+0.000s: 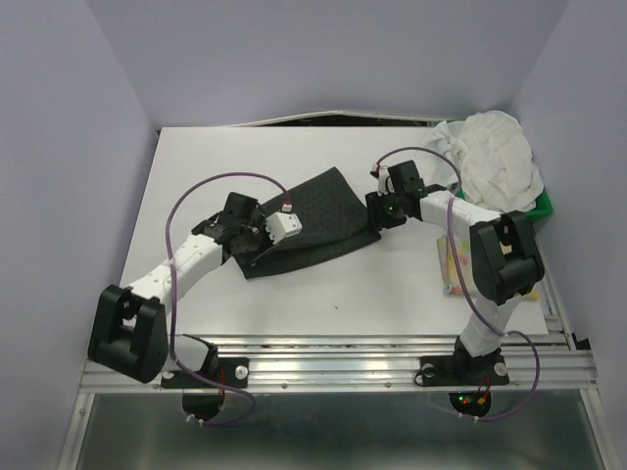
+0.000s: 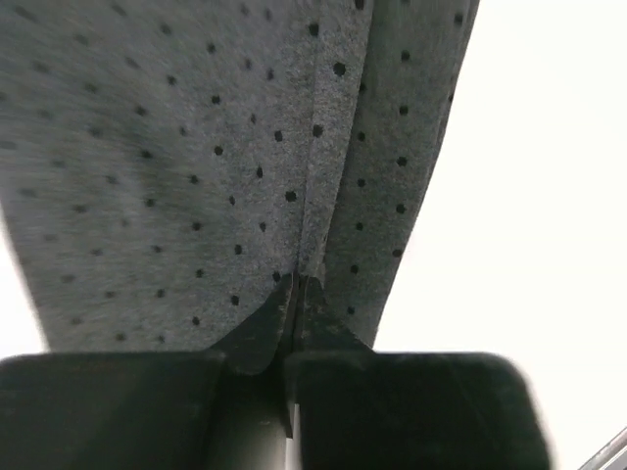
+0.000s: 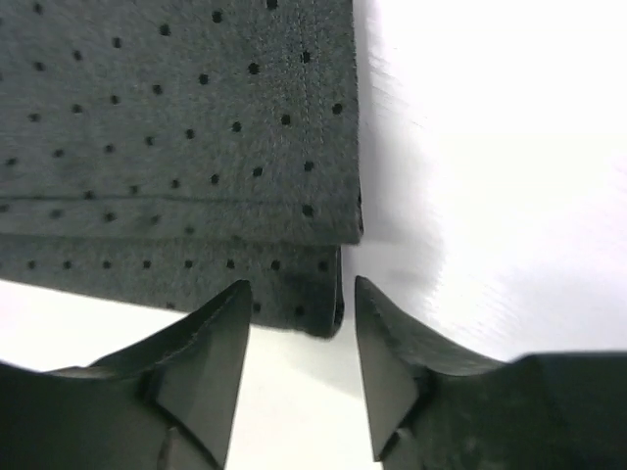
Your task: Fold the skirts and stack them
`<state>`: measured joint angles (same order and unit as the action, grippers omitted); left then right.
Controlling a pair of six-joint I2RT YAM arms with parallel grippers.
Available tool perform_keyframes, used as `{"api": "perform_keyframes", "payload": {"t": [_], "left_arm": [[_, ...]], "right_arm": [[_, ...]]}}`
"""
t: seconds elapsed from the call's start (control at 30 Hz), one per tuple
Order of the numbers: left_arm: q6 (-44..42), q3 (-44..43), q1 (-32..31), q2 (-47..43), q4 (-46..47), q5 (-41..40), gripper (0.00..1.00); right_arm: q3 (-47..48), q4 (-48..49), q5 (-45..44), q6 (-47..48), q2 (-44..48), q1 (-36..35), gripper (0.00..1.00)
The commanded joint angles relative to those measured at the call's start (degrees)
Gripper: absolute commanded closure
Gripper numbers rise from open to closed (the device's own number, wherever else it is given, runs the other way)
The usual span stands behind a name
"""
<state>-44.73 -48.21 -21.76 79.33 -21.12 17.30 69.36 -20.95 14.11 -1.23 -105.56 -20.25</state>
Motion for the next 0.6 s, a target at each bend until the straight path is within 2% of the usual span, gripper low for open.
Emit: {"api": "perform_keyframes", "payload": {"t": [0.0, 0.07, 0.17, 0.33, 0.43, 0.57], "left_arm": [[5.34, -0.92, -1.7, -10.05, 3.09, 1.15, 0.71], [9.21, -3.29, -3.19, -11.39, 5.47, 1.33, 0.47], [11.59, -8.46, -5.57, -8.85, 6.44, 1.51, 0.35], [16.6, -16.82, -10.14, 4.57, 5.49, 0.45, 0.36], [19.67, -20.34, -11.72, 11.34, 6.35, 0.37, 0.38], [20.82, -20.79, -13.92, 16.46, 8.03, -0.86, 0.4]], "right_arm": [[1.13, 1.7, 1.95, -3.15, 8.16, 0.65, 0.46], [-1.58, 2.31, 4.16, -7.71, 12.19, 0.65, 0.44], [-4.4, 3.98, 5.05, -14.74, 14.32, 1.18, 0.5], [-9.15, 8.11, 10.84, -24.32, 12.84, 2.4, 0.66], [-9.77, 11.1, 14.45, -27.58, 9.86, 2.94, 0.69], [-9.07, 12.33, 14.81, -27.86, 5.64, 2.94, 0.73]]}}
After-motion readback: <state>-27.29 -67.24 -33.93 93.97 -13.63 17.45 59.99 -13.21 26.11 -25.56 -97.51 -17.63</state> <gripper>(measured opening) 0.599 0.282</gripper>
